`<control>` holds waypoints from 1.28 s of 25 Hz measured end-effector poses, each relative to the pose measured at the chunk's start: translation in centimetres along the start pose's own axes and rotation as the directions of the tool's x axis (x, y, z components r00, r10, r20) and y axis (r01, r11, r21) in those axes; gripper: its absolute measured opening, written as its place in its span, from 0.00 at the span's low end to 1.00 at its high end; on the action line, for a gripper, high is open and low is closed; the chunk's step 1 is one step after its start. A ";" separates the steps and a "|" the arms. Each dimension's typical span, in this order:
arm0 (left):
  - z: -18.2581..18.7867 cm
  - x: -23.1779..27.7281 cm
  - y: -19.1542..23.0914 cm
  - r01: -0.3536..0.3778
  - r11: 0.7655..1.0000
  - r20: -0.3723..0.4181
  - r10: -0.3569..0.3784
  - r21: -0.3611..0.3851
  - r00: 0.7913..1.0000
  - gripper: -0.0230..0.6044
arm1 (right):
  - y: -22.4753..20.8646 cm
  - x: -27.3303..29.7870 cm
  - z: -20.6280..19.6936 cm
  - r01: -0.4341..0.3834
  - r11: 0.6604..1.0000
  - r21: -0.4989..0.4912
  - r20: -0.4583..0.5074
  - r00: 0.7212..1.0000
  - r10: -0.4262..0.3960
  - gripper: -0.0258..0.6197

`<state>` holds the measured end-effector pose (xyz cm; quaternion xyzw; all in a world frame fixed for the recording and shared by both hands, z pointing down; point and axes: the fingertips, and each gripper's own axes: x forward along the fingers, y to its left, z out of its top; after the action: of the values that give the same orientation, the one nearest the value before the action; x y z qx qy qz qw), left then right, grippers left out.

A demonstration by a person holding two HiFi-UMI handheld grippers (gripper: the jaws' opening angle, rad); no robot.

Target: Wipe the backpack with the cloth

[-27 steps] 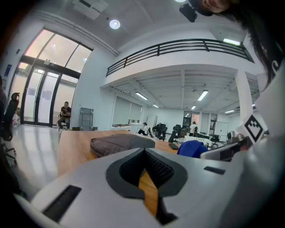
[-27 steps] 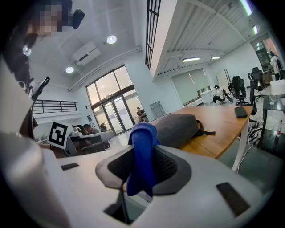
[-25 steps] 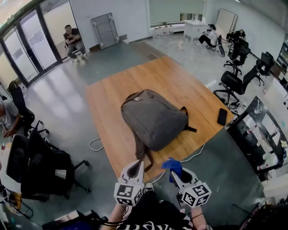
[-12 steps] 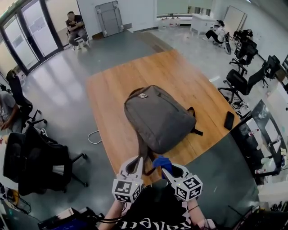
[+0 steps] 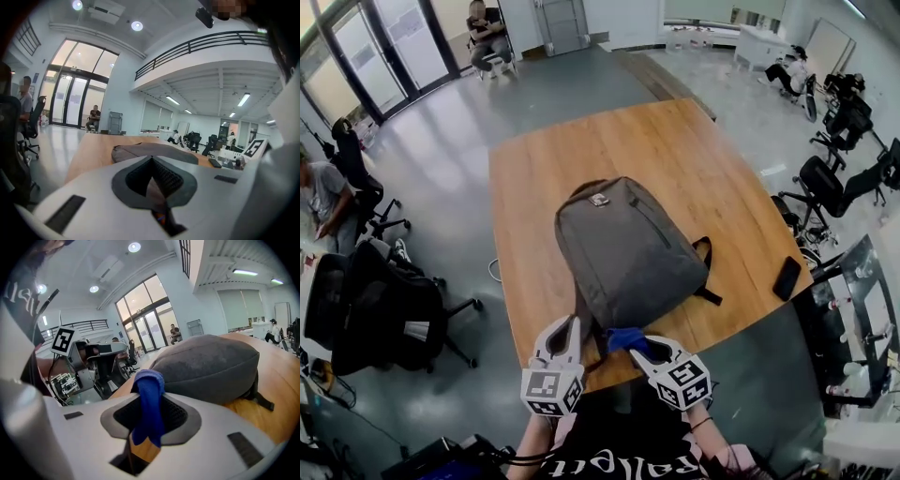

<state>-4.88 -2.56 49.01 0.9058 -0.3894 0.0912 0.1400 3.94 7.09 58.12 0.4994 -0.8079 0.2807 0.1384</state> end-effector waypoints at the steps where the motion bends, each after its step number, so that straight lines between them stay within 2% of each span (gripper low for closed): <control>1: 0.3 0.5 -0.3 -0.022 1.000 0.009 0.022 -0.005 1.000 0.03 | -0.8 -0.3 0.1 -0.018 1.000 -0.010 -0.009 1.000 0.017 0.22; 5: 0.6 2.6 -1.9 -0.086 0.996 0.014 0.086 -0.001 0.996 0.03 | -4.6 -1.4 0.4 -0.058 0.998 -0.030 -0.025 0.998 0.058 0.22; 10: 0.0 4.1 -4.5 -0.124 0.992 0.001 0.124 -0.003 0.992 0.03 | -10.0 -3.6 0.3 -0.043 0.999 -0.006 -0.023 0.999 0.043 0.22; 15: -0.9 5.8 -6.7 -0.158 0.987 0.003 0.158 -0.016 0.987 0.03 | -15.9 -6.1 -0.3 0.001 1.000 0.013 -0.013 1.000 -0.001 0.22; 22: 0.2 6.4 -6.3 -0.205 0.978 0.016 0.206 -0.022 0.979 0.03 | -21.6 -7.8 1.0 0.084 0.996 0.040 0.005 0.996 -0.084 0.22; 32: 0.4 6.3 -6.2 -0.230 0.972 0.005 0.231 -0.043 0.973 0.03 | -26.0 -10.9 1.2 0.172 0.985 0.030 -0.011 0.985 -0.172 0.22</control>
<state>3.94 -2.87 49.21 0.8517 -0.4944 0.0942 0.1459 32.05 5.38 59.84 0.5680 -0.7569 0.2820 0.1578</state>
